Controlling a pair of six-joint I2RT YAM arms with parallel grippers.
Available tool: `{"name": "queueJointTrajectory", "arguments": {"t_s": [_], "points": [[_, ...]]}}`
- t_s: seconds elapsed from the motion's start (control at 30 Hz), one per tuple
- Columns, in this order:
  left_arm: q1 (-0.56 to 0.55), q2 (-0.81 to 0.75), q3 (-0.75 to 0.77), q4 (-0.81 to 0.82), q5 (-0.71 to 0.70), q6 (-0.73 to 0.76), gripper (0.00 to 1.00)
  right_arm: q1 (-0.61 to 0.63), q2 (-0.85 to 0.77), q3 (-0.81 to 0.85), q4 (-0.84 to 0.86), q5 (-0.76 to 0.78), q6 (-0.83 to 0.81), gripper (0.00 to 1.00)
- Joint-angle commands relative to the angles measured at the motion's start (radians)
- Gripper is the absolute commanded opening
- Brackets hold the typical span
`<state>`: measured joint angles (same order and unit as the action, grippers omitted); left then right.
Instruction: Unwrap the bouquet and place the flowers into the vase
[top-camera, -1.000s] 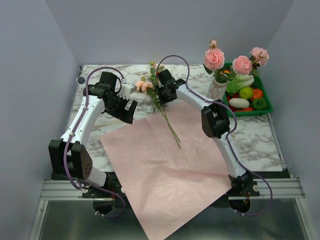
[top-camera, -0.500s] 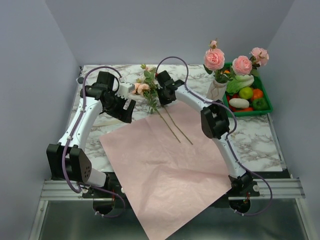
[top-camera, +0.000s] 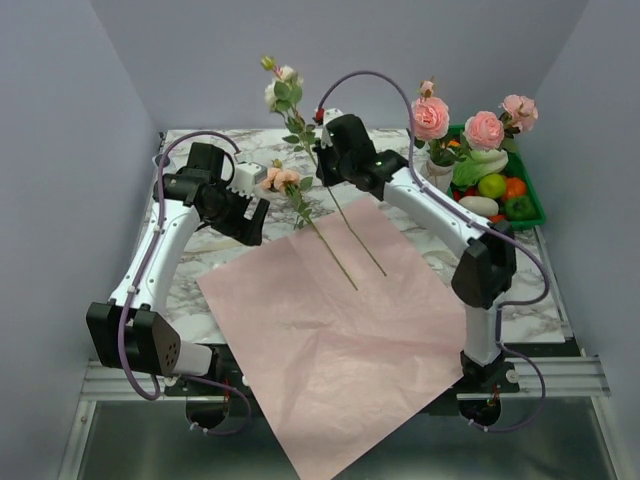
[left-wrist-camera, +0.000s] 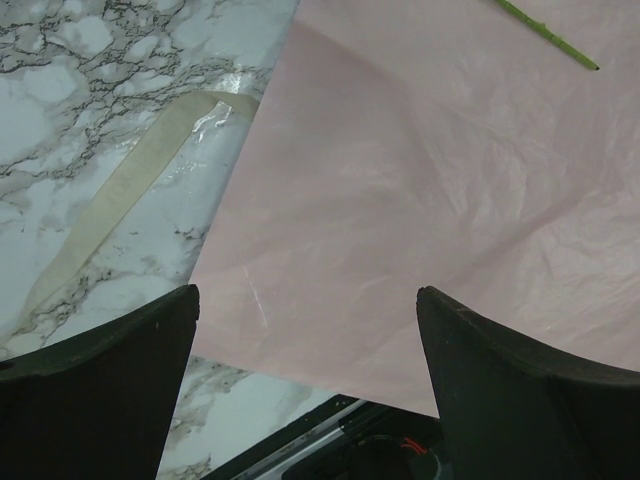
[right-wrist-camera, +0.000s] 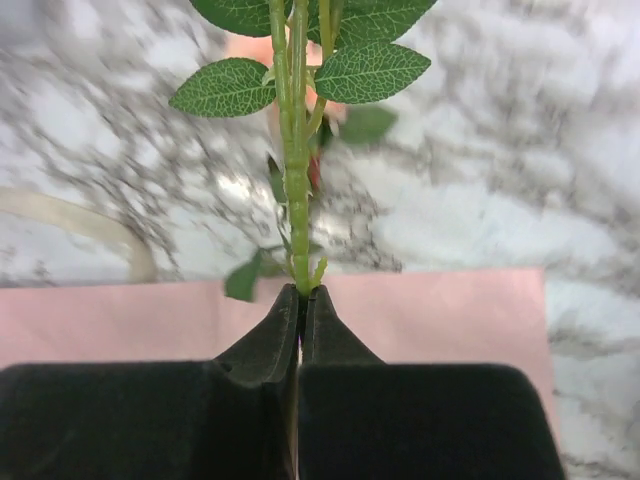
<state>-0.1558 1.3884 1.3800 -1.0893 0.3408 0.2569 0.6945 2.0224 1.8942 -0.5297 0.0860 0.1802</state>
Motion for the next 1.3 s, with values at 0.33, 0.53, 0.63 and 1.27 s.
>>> {"name": "queueJointTrajectory", "arguments": {"t_s": [0.33,0.53,0.63,1.27], "points": [[0.009,0.011,0.106,-0.035,0.047,-0.044,0.99,0.152,-0.636,-0.136,0.494,-0.081,-0.314,0.01],[0.009,0.015,0.105,-0.035,0.041,-0.042,0.99,0.151,-0.838,-0.291,0.664,-0.022,-0.431,0.01],[0.009,0.017,0.109,-0.029,0.044,-0.041,0.99,0.149,-0.921,-0.397,0.781,0.139,-0.523,0.01],[0.009,0.029,0.106,-0.008,0.035,-0.022,0.99,-0.174,-0.938,-0.702,1.217,0.198,-0.406,0.01]]}}
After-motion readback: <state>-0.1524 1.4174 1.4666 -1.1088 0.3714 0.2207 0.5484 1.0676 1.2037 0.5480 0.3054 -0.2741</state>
